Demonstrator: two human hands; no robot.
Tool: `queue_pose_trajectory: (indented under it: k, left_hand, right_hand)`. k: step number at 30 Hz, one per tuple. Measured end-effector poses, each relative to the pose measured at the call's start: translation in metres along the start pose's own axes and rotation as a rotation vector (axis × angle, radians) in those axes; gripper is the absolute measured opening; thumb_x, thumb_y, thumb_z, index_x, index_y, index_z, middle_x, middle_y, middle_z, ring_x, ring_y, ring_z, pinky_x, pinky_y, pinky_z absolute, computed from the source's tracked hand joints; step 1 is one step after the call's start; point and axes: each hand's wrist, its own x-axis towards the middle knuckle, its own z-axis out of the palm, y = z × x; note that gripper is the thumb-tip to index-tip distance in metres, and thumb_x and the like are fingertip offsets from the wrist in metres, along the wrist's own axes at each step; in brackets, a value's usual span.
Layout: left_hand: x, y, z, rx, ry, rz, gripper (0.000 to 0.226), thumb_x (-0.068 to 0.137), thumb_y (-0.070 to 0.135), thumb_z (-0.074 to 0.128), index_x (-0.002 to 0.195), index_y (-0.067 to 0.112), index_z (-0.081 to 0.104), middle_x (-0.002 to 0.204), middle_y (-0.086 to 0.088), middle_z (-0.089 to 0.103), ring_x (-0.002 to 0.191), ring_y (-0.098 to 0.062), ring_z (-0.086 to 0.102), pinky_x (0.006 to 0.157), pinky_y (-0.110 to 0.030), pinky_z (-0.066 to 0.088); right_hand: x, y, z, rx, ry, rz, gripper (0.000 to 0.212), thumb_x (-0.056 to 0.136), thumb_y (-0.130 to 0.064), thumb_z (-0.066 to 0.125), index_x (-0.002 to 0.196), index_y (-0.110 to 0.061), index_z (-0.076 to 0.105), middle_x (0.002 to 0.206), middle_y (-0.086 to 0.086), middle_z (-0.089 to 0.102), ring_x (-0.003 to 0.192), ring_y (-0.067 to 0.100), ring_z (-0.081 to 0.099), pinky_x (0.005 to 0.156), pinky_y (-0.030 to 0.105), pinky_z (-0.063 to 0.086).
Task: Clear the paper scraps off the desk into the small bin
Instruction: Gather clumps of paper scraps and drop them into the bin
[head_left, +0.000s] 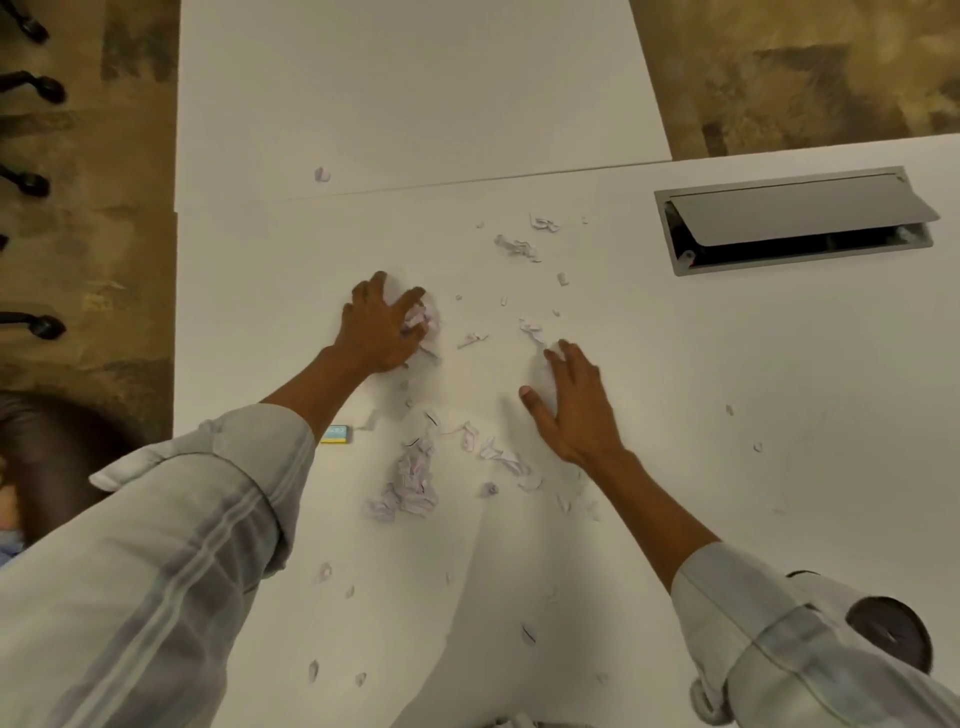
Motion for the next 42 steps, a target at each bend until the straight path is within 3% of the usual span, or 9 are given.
queue_pose_trajectory:
  k: [7, 12, 15, 19, 24, 29, 34, 39, 42]
  left_hand:
    - [-0.045, 0.015, 0.006, 0.006, -0.09, 0.115, 0.055, 0.089, 0.032, 0.056, 0.141, 0.022, 0.042, 0.15, -0.023, 0.029, 0.136, -0.043, 0.026, 0.105, -0.057, 0.036]
    - [-0.078, 0.012, 0.003, -0.004, -0.157, 0.111, 0.067, 0.08, 0.045, 0.048, 0.143, 0.026, 0.037, 0.152, -0.021, 0.027, 0.14, -0.04, 0.024, 0.108, -0.058, 0.033]
    - [-0.086, 0.011, 0.003, 0.02, -0.217, 0.114, 0.072, 0.086, 0.046, 0.057, 0.149, 0.03, 0.026, 0.157, -0.021, 0.017, 0.145, -0.038, 0.014, 0.113, -0.059, 0.026]
    - [-0.089, 0.024, 0.01, 0.025, -0.216, 0.077, 0.068, 0.086, 0.046, 0.059, 0.146, 0.032, 0.03, 0.159, -0.016, 0.013, 0.143, -0.039, 0.017, 0.109, -0.056, 0.035]
    - [-0.094, 0.039, 0.02, 0.051, -0.07, 0.051, 0.04, 0.085, 0.02, 0.065, 0.123, 0.021, 0.054, 0.139, -0.012, 0.04, 0.121, -0.032, 0.044, 0.081, -0.041, 0.052]
    - [-0.107, 0.036, 0.015, -0.223, 0.063, 0.018, 0.023, 0.077, -0.001, 0.065, 0.098, 0.008, 0.067, 0.109, -0.013, 0.057, 0.093, -0.032, 0.059, 0.072, -0.032, 0.047]
    - [-0.125, 0.037, -0.011, -0.464, 0.261, -0.024, 0.016, 0.073, -0.009, 0.07, 0.087, -0.001, 0.071, 0.094, -0.022, 0.07, 0.089, -0.036, 0.065, 0.077, -0.028, 0.042]
    - [-0.141, 0.048, -0.031, -0.596, 0.304, -0.098, 0.019, 0.075, -0.006, 0.068, 0.091, 0.003, 0.072, 0.1, -0.015, 0.072, 0.089, -0.02, 0.061, 0.082, -0.025, 0.042]
    - [-0.148, 0.065, -0.038, -0.61, 0.282, -0.088, 0.018, 0.075, -0.004, 0.07, 0.091, 0.004, 0.072, 0.1, -0.012, 0.073, 0.087, -0.015, 0.06, 0.08, -0.022, 0.041]
  right_hand:
    - [-0.04, -0.048, 0.038, -0.057, -0.147, -0.157, 0.086, 0.085, -0.073, 0.038, 0.149, -0.015, 0.029, 0.16, 0.007, 0.021, 0.149, 0.024, 0.015, 0.118, 0.052, 0.02]
    - [-0.062, -0.079, 0.057, -0.081, -0.178, -0.173, 0.105, 0.071, -0.086, 0.042, 0.151, -0.022, 0.021, 0.162, 0.006, 0.017, 0.149, 0.026, 0.013, 0.119, 0.054, 0.019]
    - [-0.068, -0.103, 0.067, -0.104, -0.211, -0.116, 0.108, 0.069, -0.086, 0.043, 0.153, -0.025, 0.013, 0.163, 0.009, 0.009, 0.15, 0.031, 0.007, 0.119, 0.056, 0.014]
    - [-0.077, -0.133, 0.087, -0.134, -0.198, -0.073, 0.089, 0.084, -0.062, 0.057, 0.152, -0.019, 0.02, 0.16, 0.013, 0.019, 0.147, 0.038, 0.017, 0.116, 0.057, 0.023]
    - [-0.09, -0.143, 0.096, -0.201, -0.13, -0.124, 0.047, 0.081, -0.034, 0.076, 0.122, -0.015, 0.065, 0.135, 0.012, 0.059, 0.125, 0.032, 0.055, 0.097, 0.041, 0.052]
    - [-0.097, -0.127, 0.093, -0.072, -0.178, -0.162, 0.033, 0.09, -0.02, 0.065, 0.122, -0.012, 0.064, 0.133, 0.008, 0.059, 0.128, 0.025, 0.047, 0.096, 0.039, 0.05]
    - [-0.1, -0.11, 0.066, 0.306, -0.083, 0.004, 0.021, 0.085, -0.011, 0.07, 0.106, -0.008, 0.073, 0.102, 0.007, 0.072, 0.094, 0.022, 0.066, 0.08, 0.026, 0.052]
    - [-0.111, -0.095, 0.026, 0.648, 0.022, 0.13, 0.023, 0.075, -0.006, 0.08, 0.097, -0.006, 0.075, 0.086, -0.004, 0.071, 0.075, 0.004, 0.063, 0.072, 0.003, 0.044]
    - [-0.118, -0.087, 0.001, 0.68, 0.072, 0.137, 0.027, 0.074, -0.015, 0.082, 0.1, -0.014, 0.076, 0.085, -0.009, 0.071, 0.071, -0.006, 0.06, 0.069, 0.001, 0.042]
